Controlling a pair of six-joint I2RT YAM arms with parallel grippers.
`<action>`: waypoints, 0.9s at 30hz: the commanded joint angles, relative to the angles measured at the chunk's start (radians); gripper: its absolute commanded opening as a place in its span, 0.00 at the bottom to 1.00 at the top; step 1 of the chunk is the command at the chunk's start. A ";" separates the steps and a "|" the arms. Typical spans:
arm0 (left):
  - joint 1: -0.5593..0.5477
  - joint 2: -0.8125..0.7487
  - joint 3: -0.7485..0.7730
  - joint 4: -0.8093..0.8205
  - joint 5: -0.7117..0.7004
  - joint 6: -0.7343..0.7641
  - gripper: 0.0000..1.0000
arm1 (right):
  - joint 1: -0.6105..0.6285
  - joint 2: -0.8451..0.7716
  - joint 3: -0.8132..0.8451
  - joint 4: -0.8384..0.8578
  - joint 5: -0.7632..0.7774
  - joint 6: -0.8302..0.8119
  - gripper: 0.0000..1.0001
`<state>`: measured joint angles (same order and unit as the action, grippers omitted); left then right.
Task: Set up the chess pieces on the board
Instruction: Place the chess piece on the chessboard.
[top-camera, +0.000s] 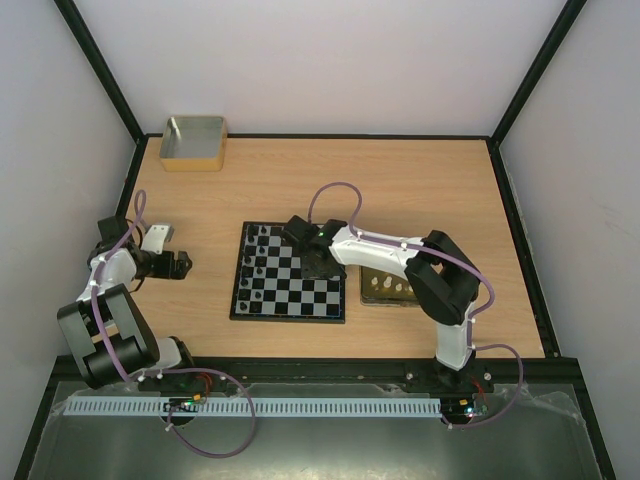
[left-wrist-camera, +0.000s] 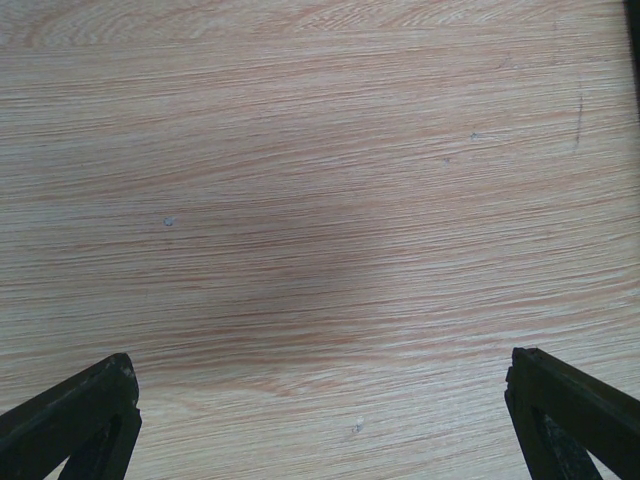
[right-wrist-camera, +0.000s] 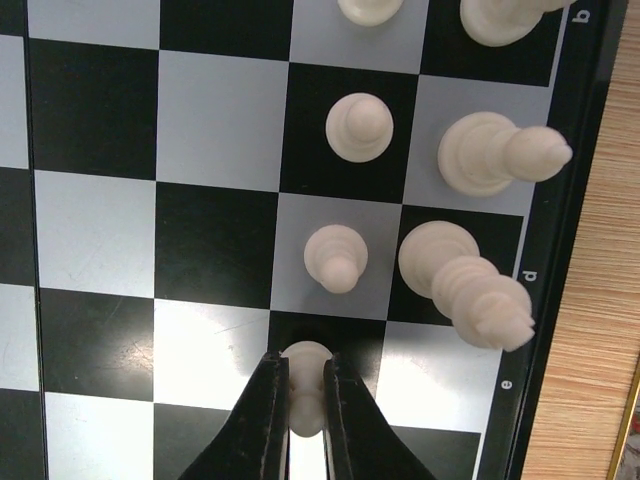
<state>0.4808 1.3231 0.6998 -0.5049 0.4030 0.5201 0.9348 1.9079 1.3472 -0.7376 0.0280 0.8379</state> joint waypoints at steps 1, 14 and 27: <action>-0.001 0.000 -0.012 0.009 0.016 0.001 0.99 | -0.009 0.012 0.008 -0.003 0.032 -0.005 0.06; -0.002 0.008 -0.009 0.012 0.016 0.000 1.00 | -0.012 0.021 -0.003 0.000 0.016 -0.011 0.09; -0.002 0.005 -0.010 0.014 0.019 -0.001 1.00 | -0.013 0.013 -0.014 -0.005 0.009 -0.011 0.14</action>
<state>0.4808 1.3235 0.6998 -0.4866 0.4034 0.5198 0.9268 1.9118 1.3434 -0.7315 0.0238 0.8291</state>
